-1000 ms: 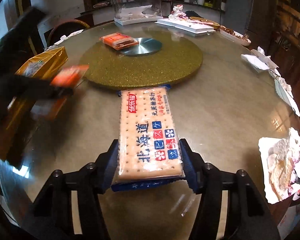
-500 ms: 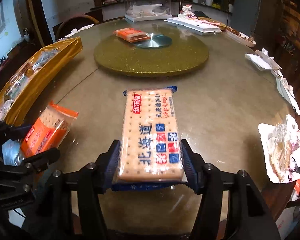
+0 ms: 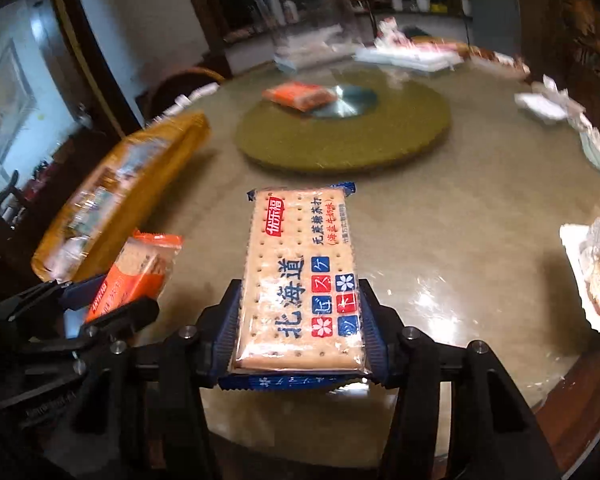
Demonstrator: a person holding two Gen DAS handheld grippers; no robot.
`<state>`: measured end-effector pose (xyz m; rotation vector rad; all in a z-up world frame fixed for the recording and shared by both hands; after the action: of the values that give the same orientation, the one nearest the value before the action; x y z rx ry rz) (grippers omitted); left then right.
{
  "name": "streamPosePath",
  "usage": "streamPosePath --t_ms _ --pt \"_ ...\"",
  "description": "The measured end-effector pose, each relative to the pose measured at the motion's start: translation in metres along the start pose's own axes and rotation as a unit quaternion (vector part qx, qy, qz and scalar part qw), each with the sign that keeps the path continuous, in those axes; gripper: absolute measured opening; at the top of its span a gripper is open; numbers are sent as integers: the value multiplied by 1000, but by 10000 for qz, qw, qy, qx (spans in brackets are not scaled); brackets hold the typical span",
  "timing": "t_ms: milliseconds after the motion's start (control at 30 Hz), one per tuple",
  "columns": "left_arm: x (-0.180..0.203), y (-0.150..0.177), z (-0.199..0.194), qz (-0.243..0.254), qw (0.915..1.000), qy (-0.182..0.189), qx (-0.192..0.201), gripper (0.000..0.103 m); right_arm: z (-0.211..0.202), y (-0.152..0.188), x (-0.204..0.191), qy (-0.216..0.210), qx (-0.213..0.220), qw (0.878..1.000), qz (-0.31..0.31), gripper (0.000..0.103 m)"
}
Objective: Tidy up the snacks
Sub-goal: 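Carry both cracker packs over the snack tray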
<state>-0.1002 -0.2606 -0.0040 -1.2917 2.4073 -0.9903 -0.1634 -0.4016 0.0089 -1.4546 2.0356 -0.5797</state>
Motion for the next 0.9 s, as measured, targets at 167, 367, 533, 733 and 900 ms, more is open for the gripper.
streamPosePath --t_ms 167,367,533,733,900 --pt "-17 -10 -34 -261 9978 -349 506 55 -18 -16 -30 -503 315 9982 19 56" --pt "-50 -16 -65 -488 9901 -888 971 55 -25 -35 -70 -857 418 9952 -212 56" --pt "-85 -14 -76 -795 9836 -1172 1114 55 -10 -47 -106 -1179 262 9922 -302 56" --pt "-123 -7 -80 -1174 9761 -1433 1138 55 7 -57 -149 -1370 165 9888 -571 56" --pt "-145 -6 -75 -1351 9724 -1548 1107 55 15 -63 -176 -1439 114 9866 -766 56"
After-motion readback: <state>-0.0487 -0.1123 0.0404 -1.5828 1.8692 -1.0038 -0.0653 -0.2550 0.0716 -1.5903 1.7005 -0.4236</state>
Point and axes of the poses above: each gripper's, at about its wrist camera, not at the fingertips, and z roughly the way its jaws point, x to its right, y to its underside, the point moved 1 cm from there along z, roughly the way its jaws point, and after that the axes turned 4 degrees about y, right-handed, at the moved point
